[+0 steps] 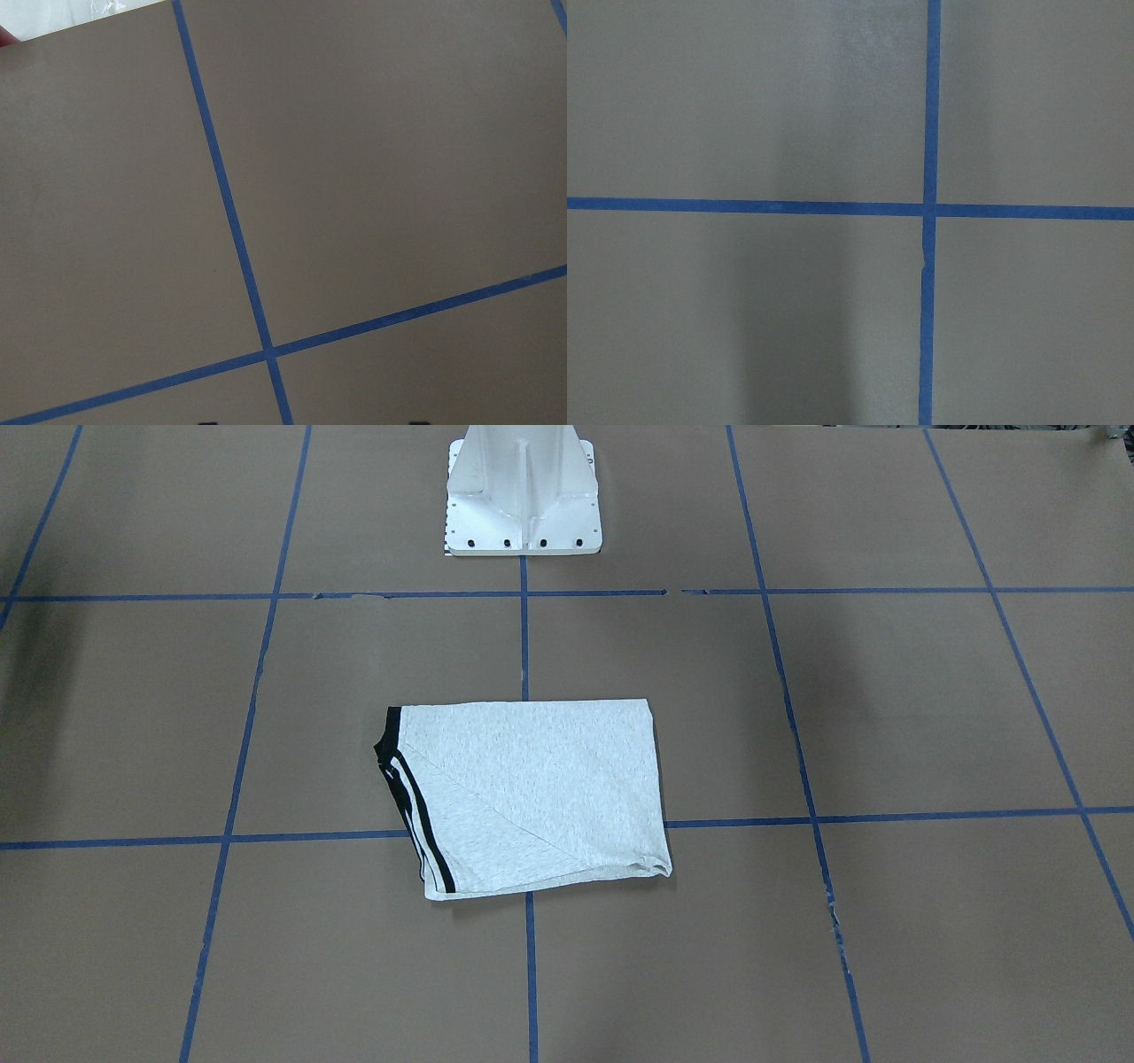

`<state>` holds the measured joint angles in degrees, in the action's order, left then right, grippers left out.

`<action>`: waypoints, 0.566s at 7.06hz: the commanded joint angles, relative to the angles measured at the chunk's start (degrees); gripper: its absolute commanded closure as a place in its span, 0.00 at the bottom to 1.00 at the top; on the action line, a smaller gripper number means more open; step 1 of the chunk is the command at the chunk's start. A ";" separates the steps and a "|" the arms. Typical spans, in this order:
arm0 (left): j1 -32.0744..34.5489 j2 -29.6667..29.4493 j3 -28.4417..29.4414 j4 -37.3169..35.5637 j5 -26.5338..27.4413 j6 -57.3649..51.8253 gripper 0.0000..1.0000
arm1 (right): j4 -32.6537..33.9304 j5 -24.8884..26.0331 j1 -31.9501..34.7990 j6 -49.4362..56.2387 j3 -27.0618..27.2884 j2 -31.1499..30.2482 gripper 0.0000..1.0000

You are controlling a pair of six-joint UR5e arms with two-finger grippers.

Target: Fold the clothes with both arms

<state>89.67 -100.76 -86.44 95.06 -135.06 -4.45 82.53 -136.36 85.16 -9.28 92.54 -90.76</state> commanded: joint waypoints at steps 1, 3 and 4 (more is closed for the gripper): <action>0.24 1.35 0.22 1.00 -0.02 4.09 0.00 | -0.08 0.91 -0.08 0.05 0.09 -0.12 0.00; 0.42 3.19 -2.31 0.92 -0.20 4.01 0.00 | -0.17 1.18 -0.25 -0.13 -0.17 -0.39 0.00; 0.68 8.77 -9.73 0.91 -0.03 4.36 0.00 | -0.17 2.14 -0.25 -0.13 -0.43 -0.47 0.00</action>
<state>90.07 -96.80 -89.74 95.99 -135.16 -0.47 82.37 -135.04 84.95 -9.36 92.37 -91.13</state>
